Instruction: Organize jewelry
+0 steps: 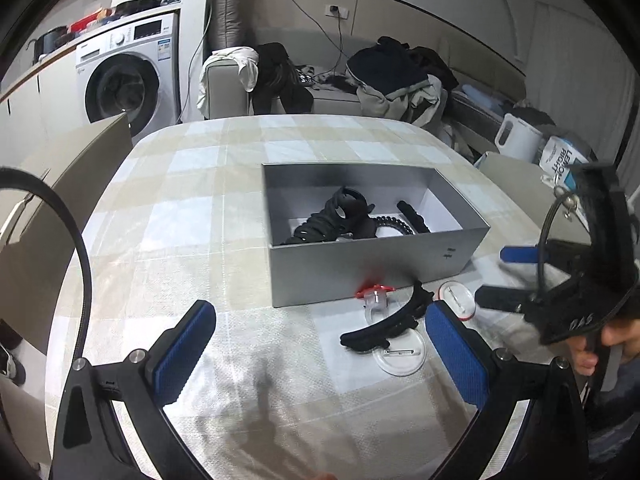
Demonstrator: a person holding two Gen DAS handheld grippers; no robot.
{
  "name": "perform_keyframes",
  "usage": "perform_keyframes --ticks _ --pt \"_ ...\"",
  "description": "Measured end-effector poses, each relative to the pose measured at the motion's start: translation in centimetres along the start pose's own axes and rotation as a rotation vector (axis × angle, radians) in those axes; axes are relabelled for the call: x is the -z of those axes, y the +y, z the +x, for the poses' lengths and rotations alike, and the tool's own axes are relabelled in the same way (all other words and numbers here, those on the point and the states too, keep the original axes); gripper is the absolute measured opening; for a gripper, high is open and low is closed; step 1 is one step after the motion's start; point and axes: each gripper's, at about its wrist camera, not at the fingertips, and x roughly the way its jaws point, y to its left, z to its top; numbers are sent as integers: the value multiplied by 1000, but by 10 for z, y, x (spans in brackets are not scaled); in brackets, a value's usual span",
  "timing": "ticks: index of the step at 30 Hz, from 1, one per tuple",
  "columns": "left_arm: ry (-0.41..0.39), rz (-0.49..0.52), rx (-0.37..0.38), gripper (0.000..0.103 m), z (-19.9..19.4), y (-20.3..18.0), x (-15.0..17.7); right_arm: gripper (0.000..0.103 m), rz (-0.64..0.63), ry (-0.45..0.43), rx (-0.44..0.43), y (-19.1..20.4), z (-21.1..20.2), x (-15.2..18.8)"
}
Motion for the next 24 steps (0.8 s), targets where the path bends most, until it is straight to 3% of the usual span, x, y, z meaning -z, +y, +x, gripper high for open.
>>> perform_keyframes --ticks 17,24 --pt "6 -52 6 102 -2 13 -3 103 -134 56 63 27 19 11" --pt "7 -62 6 102 -2 15 -4 103 -118 46 92 24 18 12"
